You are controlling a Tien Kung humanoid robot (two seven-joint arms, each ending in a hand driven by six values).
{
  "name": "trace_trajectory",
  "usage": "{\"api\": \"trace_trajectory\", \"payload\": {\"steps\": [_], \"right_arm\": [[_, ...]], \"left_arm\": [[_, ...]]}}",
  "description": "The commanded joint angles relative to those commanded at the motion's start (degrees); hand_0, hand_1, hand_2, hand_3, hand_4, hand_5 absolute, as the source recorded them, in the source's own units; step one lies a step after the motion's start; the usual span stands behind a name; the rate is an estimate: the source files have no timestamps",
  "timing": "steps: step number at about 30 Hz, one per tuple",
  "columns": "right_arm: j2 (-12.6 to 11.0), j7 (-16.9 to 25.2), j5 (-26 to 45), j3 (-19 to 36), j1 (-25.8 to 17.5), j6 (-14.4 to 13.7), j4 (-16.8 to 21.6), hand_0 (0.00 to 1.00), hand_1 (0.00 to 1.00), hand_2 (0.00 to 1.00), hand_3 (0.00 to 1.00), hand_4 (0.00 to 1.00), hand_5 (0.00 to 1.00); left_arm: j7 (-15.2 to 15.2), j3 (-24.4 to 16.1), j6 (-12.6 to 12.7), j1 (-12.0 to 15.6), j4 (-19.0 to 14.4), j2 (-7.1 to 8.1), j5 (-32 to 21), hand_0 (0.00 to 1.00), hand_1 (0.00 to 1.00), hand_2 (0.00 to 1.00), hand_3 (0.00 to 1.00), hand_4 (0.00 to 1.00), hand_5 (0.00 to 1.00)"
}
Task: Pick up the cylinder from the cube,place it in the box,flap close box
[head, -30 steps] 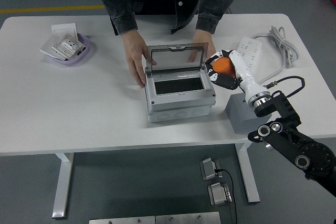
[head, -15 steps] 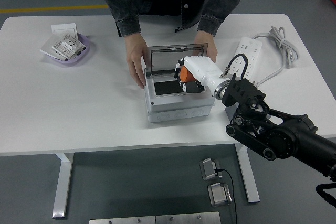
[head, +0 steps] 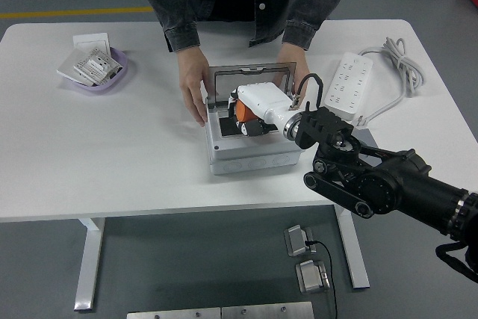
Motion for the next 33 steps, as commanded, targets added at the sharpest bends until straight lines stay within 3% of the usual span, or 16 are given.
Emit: {"api": "trace_trajectory", "payload": {"steps": [8, 9, 14, 15, 20, 21, 33], "right_arm": [[-0.2, 3.5, 2.2, 2.4, -0.1, -0.3, -0.6, 0.167, 0.165, 0.218, 0.212, 0.002, 0.002], [-0.2, 3.6, 2.3, 2.5, -0.2, -0.4, -0.7, 0.390, 0.343, 0.441, 0.532, 0.507, 0.087], [-0.3, 4.4, 3.2, 2.9, -0.5, -0.9, -0.9, 0.390, 0.343, 0.441, 0.532, 0.507, 0.087], [-0.3, 4.5, 3.4, 3.0, -0.5, -1.1, -0.9, 0.339, 0.363, 0.486, 0.585, 0.756, 0.285], [-0.3, 5.1, 4.2, 3.2, -0.7, -2.0, -1.1, 0.339, 0.363, 0.486, 0.585, 0.756, 0.285], [-0.3, 5.2, 4.3, 3.2, -0.8, -2.2, -1.1, 0.530, 0.457, 0.521, 0.598, 0.912, 0.475], [-0.7, 6.3, 6.5, 4.3, -2.0, -3.0, -0.1, 0.566, 0.455, 0.528, 0.584, 0.939, 0.505]], "left_arm": [[0.0, -0.2, 0.1, -0.3, -0.1, 0.02, 0.4, 0.628, 0.652, 0.608, 0.627, 0.649, 0.167], [0.0, -0.3, 0.1, -0.3, -0.1, 0.03, 0.5, 0.628, 0.652, 0.608, 0.627, 0.649, 0.167], [0.0, -0.1, 0.1, -0.4, -0.1, 0.03, 0.4, 0.628, 0.652, 0.608, 0.627, 0.649, 0.167], [0.0, 0.0, 0.1, -0.4, -0.1, 0.03, 0.3, 0.628, 0.652, 0.608, 0.626, 0.649, 0.166], [0.0, 0.1, 0.1, -0.6, 0.0, 0.04, 0.3, 0.628, 0.652, 0.608, 0.626, 0.649, 0.166], [0.0, 0.1, 0.1, -0.7, -0.1, 0.04, 0.3, 0.627, 0.652, 0.608, 0.627, 0.648, 0.167], [-0.1, 1.0, 0.1, -0.8, 0.0, -0.09, -0.3, 0.627, 0.652, 0.608, 0.626, 0.646, 0.166]]}}
